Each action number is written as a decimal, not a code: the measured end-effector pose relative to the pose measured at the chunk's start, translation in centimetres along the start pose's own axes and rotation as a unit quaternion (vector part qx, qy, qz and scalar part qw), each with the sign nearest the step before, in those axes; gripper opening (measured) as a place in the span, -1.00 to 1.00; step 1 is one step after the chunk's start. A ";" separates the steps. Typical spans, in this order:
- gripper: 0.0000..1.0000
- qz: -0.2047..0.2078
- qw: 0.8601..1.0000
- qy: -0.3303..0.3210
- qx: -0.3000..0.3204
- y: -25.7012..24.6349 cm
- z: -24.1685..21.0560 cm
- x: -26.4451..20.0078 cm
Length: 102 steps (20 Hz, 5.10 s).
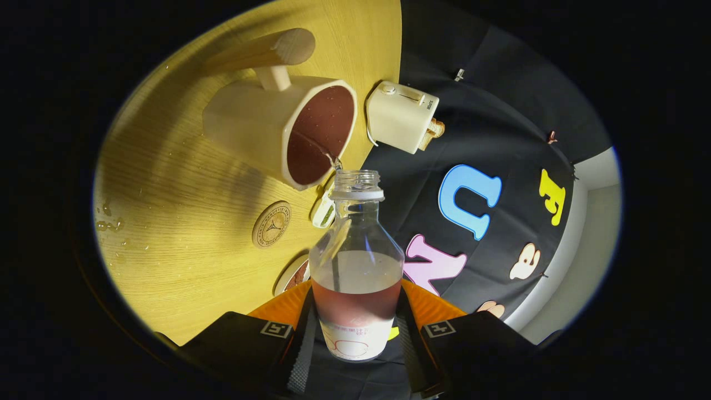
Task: Take the bottle from table, then pour the juice into the cup, finally place the bottle on the coaster
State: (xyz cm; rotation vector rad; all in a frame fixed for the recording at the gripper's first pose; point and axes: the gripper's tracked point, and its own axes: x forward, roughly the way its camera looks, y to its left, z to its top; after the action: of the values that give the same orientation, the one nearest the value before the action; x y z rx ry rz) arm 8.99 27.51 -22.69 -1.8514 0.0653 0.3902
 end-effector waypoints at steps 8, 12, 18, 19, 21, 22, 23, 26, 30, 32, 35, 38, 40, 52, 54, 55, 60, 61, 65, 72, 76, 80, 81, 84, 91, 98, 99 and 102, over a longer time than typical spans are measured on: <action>0.41 -0.008 1.000 -0.010 -0.017 -0.7 0.2 0.2; 0.41 -0.020 0.999 -0.020 -0.038 -1.4 0.4 0.2; 0.41 -0.030 0.997 -0.033 -0.059 -2.1 0.8 0.2; 0.41 -0.032 0.997 -0.035 -0.064 -2.2 0.9 0.1; 0.41 -0.038 0.995 -0.044 -0.079 -2.6 1.2 0.1; 0.41 -0.043 0.994 -0.048 -0.086 -2.9 1.4 0.1; 0.41 -0.045 0.993 -0.051 -0.092 -3.0 1.6 0.1; 0.41 -0.048 0.991 -0.055 -0.108 -3.2 1.6 0.3; 0.41 -0.056 0.988 -0.067 -0.128 -3.9 2.1 0.5; 0.41 -0.063 0.985 -0.075 -0.140 -4.3 2.6 0.5; 0.41 -0.072 0.981 -0.086 -0.160 -4.8 3.1 0.7; 0.40 -0.085 0.975 -0.097 -0.183 -5.3 3.5 0.7; 0.41 -0.093 0.971 -0.102 -0.195 -5.5 3.5 0.7; 0.40 -0.095 0.971 -0.104 -0.195 -5.8 3.3 0.9; 0.41 -0.096 0.971 -0.104 -0.193 -5.9 3.5 0.9; 0.41 -0.095 0.971 -0.104 -0.192 -5.9 3.4 1.0; 0.41 -0.077 0.979 -0.093 -0.165 -5.4 2.7 1.0; 0.41 -0.071 0.982 -0.091 -0.152 -5.1 2.4 1.1; 0.41 -0.041 0.992 -0.079 -0.084 -4.1 2.5 1.2; 0.42 0.031 0.991 -0.042 0.126 -0.9 2.2 0.4; 0.42 0.051 0.966 -0.039 0.250 0.4 3.1 -0.4; 0.42 0.061 0.925 -0.046 0.373 1.2 3.3 -1.7; 0.42 0.064 0.911 -0.050 0.404 1.3 3.6 -1.7; 0.42 0.079 0.859 -0.062 0.503 1.4 4.0 -1.8; 0.42 0.118 0.701 -0.088 0.698 0.1 2.3 -1.9; 0.45 0.082 0.585 -0.118 0.798 -2.0 -1.1 3.1; 0.44 0.074 0.575 -0.122 0.806 -2.1 -1.5 4.1; 0.44 0.050 0.558 -0.121 0.819 -2.3 -2.5 7.0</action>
State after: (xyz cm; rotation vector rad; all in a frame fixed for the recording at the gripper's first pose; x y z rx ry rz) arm 16.76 26.93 -22.02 0.1165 0.2451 0.3955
